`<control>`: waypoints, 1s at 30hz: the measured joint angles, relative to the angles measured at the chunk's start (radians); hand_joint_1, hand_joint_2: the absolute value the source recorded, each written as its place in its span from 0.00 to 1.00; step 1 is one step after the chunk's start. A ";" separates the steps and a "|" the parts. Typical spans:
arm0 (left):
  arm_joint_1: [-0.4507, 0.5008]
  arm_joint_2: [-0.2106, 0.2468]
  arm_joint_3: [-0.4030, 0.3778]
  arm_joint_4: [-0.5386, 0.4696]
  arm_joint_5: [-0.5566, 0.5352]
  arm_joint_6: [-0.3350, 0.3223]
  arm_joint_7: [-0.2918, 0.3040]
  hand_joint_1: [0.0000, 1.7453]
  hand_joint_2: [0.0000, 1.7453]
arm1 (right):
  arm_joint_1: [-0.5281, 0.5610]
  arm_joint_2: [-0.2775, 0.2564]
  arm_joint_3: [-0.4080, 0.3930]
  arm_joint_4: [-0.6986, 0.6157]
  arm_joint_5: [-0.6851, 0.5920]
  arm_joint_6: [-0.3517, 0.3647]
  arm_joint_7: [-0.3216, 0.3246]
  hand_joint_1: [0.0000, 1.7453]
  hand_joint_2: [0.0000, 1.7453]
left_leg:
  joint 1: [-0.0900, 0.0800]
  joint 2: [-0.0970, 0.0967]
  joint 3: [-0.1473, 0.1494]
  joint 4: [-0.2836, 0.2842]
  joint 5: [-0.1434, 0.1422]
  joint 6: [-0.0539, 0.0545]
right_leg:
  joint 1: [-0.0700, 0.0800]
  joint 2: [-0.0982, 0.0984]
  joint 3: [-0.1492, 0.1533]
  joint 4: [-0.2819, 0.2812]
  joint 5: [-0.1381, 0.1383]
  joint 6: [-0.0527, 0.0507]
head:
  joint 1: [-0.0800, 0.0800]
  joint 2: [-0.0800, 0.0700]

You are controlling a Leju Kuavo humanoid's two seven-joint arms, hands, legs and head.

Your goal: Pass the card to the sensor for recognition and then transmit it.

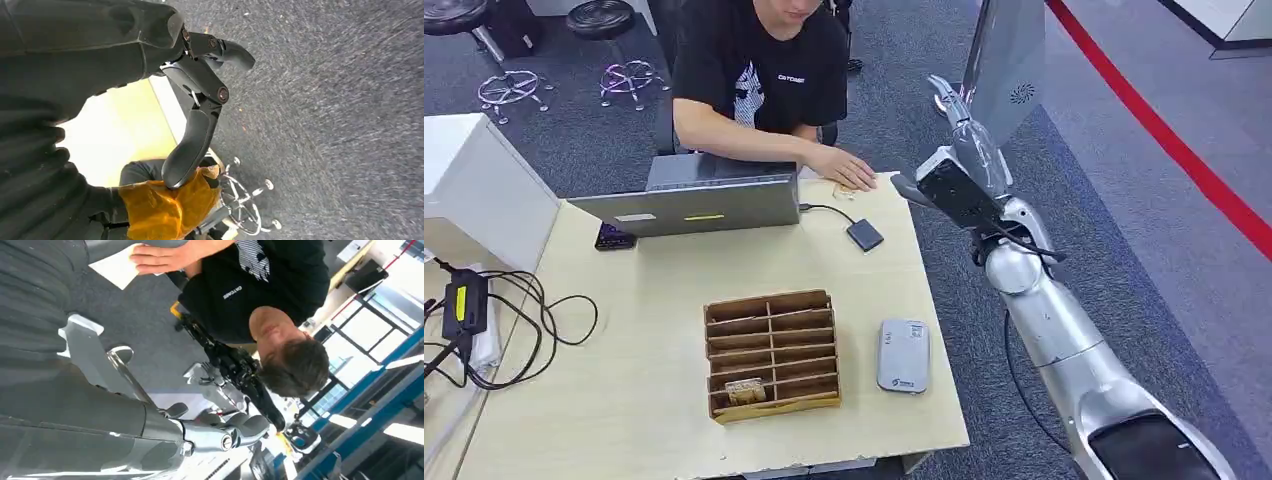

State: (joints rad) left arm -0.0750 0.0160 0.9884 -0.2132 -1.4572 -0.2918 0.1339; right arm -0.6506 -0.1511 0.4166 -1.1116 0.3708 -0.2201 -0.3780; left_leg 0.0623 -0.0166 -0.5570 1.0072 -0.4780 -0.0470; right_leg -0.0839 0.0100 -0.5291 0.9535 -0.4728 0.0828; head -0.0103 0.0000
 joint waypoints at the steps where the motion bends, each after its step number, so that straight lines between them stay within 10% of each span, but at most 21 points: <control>1: 0.000 0.000 0.000 0.000 0.000 0.000 0.000 0.00 1.00 | 0.002 -0.001 -0.002 -0.005 0.000 0.000 0.000 0.00 1.00 | 0.000 0.000 0.000 0.000 0.000 0.000 | 0.000 0.000 0.000 0.000 0.000 0.000 | 0.000 0.000; 20: 0.002 -0.002 0.019 0.000 0.023 0.008 0.000 0.00 1.00 | 0.203 -0.051 0.055 -0.294 0.206 -0.066 -0.065 0.00 1.00 | 0.000 0.000 0.000 0.000 -0.002 0.000 | 0.000 -0.001 0.000 0.000 -0.001 0.000 | 0.000 0.000; 30: 0.002 -0.002 0.034 0.000 0.023 0.003 0.000 0.00 1.00 | 0.347 -0.050 0.246 -0.270 -0.005 0.230 -0.137 0.00 1.00 | 0.000 0.000 -0.001 -0.001 -0.002 0.000 | 0.000 -0.001 0.001 0.000 -0.001 0.000 | 0.000 0.000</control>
State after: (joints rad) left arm -0.0734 0.0141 1.0224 -0.2132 -1.4344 -0.2884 0.1339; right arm -0.3040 -0.2010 0.6627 -1.3820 0.3658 0.0096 -0.5154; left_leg 0.0623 -0.0169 -0.5575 1.0065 -0.4797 -0.0467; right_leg -0.0839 0.0093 -0.5286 0.9533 -0.4742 0.0827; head -0.0103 0.0000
